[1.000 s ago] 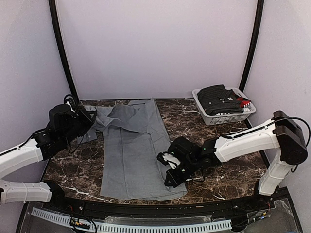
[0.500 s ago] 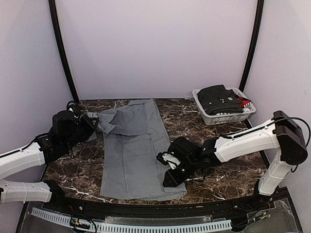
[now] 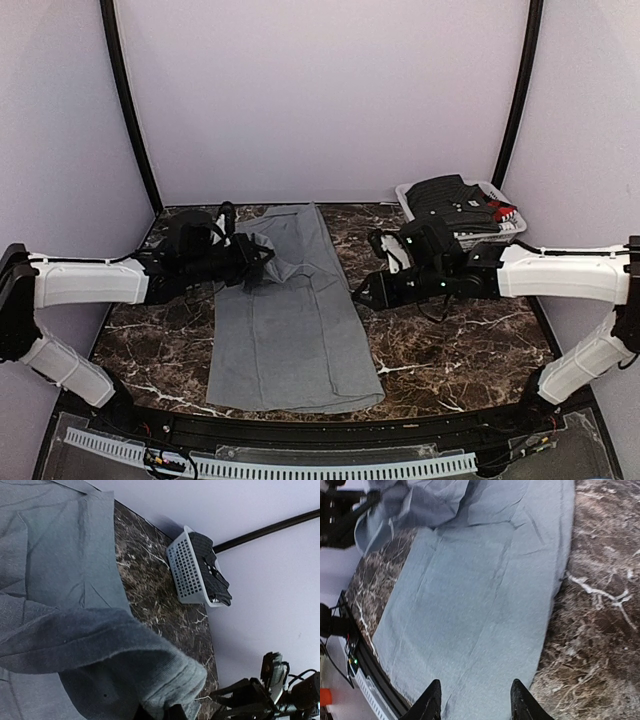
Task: Fold and stack the long sleeve shirts
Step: Fold the sleeve of the 1/3-folded shirt, then adjust the sleeve of the 1/3-folded shirt.
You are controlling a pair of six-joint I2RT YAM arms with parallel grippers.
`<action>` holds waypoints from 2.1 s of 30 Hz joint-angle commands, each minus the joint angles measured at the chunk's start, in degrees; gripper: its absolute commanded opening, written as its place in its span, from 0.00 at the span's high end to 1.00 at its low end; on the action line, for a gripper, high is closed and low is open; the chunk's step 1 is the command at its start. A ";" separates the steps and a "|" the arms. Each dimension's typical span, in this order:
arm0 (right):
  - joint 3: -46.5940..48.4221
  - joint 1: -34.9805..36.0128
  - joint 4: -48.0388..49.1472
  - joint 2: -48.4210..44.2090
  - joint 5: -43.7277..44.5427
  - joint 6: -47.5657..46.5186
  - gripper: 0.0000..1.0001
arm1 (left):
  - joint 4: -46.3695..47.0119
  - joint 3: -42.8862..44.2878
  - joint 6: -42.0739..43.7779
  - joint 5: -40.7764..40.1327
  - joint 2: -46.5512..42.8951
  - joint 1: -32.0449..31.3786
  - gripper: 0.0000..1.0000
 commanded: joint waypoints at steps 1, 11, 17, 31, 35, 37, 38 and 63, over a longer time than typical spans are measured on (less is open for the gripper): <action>1.40 -3.00 2.58 -1.15 2.79 -0.86 0.55 | 4.17 5.24 -3.55 12.96 7.71 -4.66 1.00; -3.30 -4.58 4.21 -2.44 1.39 -1.78 0.54 | -1.89 17.39 -5.96 26.95 26.41 -15.47 1.00; -7.67 -4.57 4.67 -3.79 -0.89 -1.60 0.54 | -10.92 20.87 -1.52 29.11 28.82 -18.70 1.00; -8.86 -3.62 1.67 -4.06 -0.79 -3.67 0.52 | -26.79 21.51 8.05 16.23 18.35 -18.61 0.36; -8.80 -1.87 0.97 -3.67 0.47 -3.76 0.52 | -28.60 19.22 8.68 13.17 15.40 -14.85 0.35; -7.71 0.73 0.03 -3.31 2.20 -3.89 0.52 | -28.80 18.09 8.66 13.09 15.17 -12.35 0.37; -6.83 1.98 -0.67 -3.01 3.27 -3.86 0.52 | -28.34 17.76 8.78 13.29 15.44 -10.82 0.37; -7.47 11.13 -3.67 2.68 5.35 3.18 0.67 | -21.98 19.41 4.04 11.35 27.26 -6.14 0.37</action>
